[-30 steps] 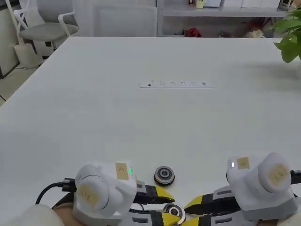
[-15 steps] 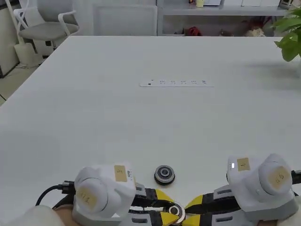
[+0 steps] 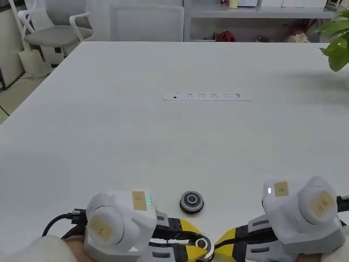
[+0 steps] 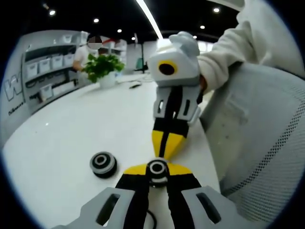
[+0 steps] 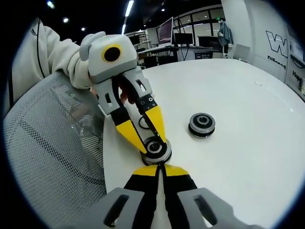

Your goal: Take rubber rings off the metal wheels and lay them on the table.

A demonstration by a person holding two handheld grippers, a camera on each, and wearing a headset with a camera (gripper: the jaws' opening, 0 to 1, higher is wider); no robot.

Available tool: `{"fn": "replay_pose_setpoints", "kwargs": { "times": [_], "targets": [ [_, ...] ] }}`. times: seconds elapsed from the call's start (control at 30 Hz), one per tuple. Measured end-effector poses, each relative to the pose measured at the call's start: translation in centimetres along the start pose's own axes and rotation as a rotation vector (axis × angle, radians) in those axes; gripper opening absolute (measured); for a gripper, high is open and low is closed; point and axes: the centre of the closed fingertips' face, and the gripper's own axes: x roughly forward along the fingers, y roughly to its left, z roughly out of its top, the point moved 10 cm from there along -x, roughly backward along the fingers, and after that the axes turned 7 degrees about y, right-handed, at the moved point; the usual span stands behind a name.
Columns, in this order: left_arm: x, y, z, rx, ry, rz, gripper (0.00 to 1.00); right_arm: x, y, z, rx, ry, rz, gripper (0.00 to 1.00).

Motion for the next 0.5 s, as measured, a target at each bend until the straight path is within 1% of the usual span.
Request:
{"fn": "replay_pose_setpoints", "kwargs": {
  "times": [0.07, 0.13, 0.23, 0.3, 0.33, 0.43, 0.5],
  "targets": [
    [-0.01, -0.01, 0.01, 0.002, 0.000, 0.001, 0.14, -0.04, -0.06, -0.06, 0.049, 0.000, 0.002, 0.00],
    [-0.03, -0.01, 0.02, 0.009, 0.001, 0.002, 0.14, -0.06, -0.18, -0.06, 0.082, -0.003, 0.007, 0.00],
    [-0.08, -0.03, 0.01, 0.013, 0.001, 0.003, 0.14, -0.22, -0.21, -0.10, 0.150, -0.009, 0.022, 0.00],
    [-0.11, -0.05, 0.01, 0.015, 0.000, 0.002, 0.14, -0.29, -0.31, -0.19, 0.178, -0.017, 0.027, 0.00],
    [-0.12, -0.05, 0.00, 0.016, 0.000, 0.002, 0.14, -0.35, -0.35, -0.23, 0.202, -0.020, 0.031, 0.00],
    [-0.15, -0.07, -0.02, 0.021, 0.001, 0.003, 0.14, -0.50, -0.48, -0.32, 0.239, -0.032, 0.037, 0.00],
    [-0.19, -0.07, -0.05, 0.024, 0.002, 0.004, 0.14, -0.58, -0.58, -0.38, 0.286, -0.046, 0.050, 0.00]
  ]
}}
